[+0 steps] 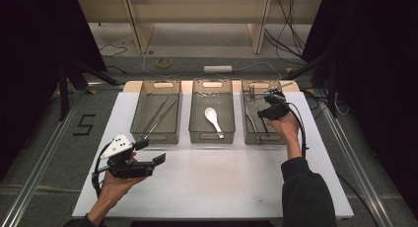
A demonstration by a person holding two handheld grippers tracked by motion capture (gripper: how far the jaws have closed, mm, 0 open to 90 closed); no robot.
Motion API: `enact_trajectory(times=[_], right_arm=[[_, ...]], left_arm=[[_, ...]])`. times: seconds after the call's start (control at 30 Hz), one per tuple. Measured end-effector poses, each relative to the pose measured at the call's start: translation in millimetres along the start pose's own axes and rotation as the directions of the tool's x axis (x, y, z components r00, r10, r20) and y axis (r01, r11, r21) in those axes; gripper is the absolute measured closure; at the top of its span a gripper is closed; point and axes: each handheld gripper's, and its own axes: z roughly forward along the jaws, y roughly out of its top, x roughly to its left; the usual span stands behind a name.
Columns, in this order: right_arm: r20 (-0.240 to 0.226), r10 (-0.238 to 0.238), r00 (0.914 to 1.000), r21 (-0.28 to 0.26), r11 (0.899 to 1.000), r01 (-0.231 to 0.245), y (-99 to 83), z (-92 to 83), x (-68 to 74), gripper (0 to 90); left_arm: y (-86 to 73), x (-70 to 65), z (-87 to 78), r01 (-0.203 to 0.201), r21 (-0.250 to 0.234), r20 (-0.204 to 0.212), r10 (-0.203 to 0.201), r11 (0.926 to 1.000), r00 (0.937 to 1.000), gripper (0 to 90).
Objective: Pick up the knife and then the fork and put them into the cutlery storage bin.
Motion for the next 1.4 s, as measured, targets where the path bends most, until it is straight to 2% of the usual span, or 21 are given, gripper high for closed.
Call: enact_trajectory(times=[0.33, 0.97, 1.03, 1.07, 1.13, 1.27, 1.4], right_arm=[[0.009, -0.006, 0.9999, 0.031, 0.999, 0.006, -2.7, 8.1, 2.9, 84.4], [0.008, 0.018, 0.9998, 0.078, 0.997, -0.018, -5.3, 13.4, 2.6, 82.2], [0.003, 0.022, 0.9997, 0.062, 0.998, -0.023, -5.1, 12.3, 1.4, 78.9], [0.001, 0.037, 0.9993, 0.061, 0.997, -0.037, -4.3, 10.9, 1.3, 75.9], [0.003, 0.035, 0.9994, 0.066, 0.997, -0.035, -2.5, 9.0, 1.1, 71.4], [-0.003, 0.048, 0.9989, 0.031, 0.998, -0.048, -1.3, 3.0, -0.2, 61.7], [-0.01, 0.044, 0.999, 0.036, 0.998, -0.044, -2.8, 0.7, -0.3, 53.2]], left_arm=[[0.0, 0.0, -0.2, -0.001, -0.001, 0.0, 0.001, 1.0, 1.0, 16.0], [0.1, -0.3, -0.1, -0.001, -0.001, 0.0, 0.001, 1.0, 1.0, 16.0], [0.1, -0.3, -0.1, -0.001, -0.001, 0.0, 0.001, 1.0, 1.0, 16.0], [0.1, -0.3, 0.0, -0.001, -0.001, 0.001, 0.001, 1.0, 1.0, 16.0], [0.1, -0.3, 0.0, 0.0, -0.001, 0.001, 0.0, 1.0, 1.0, 16.0], [0.1, -0.3, 0.2, 0.0, -0.001, 0.001, 0.0, 1.0, 1.0, 16.0], [0.3, -0.3, 0.1, -0.006, 0.005, 0.002, 0.006, 1.0, 1.0, 16.0]])
